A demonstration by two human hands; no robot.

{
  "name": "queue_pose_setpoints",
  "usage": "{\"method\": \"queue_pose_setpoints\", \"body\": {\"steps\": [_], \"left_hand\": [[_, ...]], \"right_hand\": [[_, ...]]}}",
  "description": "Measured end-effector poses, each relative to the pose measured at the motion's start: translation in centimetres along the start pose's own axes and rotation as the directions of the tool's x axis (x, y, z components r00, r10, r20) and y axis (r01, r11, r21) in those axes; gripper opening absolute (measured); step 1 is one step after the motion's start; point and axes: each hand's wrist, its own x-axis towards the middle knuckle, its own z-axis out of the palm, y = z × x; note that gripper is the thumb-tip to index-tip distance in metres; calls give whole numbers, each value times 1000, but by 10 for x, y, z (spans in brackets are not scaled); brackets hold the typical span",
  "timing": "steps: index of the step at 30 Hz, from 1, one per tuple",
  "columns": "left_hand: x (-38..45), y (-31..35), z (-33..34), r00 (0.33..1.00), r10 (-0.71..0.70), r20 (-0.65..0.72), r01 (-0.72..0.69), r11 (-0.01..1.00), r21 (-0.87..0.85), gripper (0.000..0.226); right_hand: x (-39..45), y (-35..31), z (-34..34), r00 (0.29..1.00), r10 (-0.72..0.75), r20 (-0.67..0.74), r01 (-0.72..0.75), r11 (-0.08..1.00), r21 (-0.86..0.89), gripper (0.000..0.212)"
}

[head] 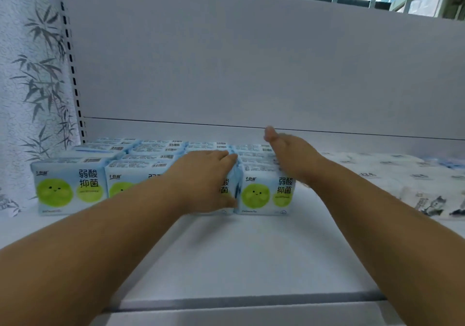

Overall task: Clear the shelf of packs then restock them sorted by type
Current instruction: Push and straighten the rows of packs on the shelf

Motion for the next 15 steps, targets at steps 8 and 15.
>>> {"method": "queue_pose_setpoints", "body": {"steps": [8, 15], "left_hand": [[30, 28, 3, 998, -60, 5, 60, 998, 37, 92], [30, 20, 17, 999, -41, -6, 41, 999, 26, 90]], "right_hand": [[51, 64, 14, 891, 397, 220, -417, 525, 742, 93], [50, 59, 38, 899, 203, 388, -431, 256, 865, 90]]}}
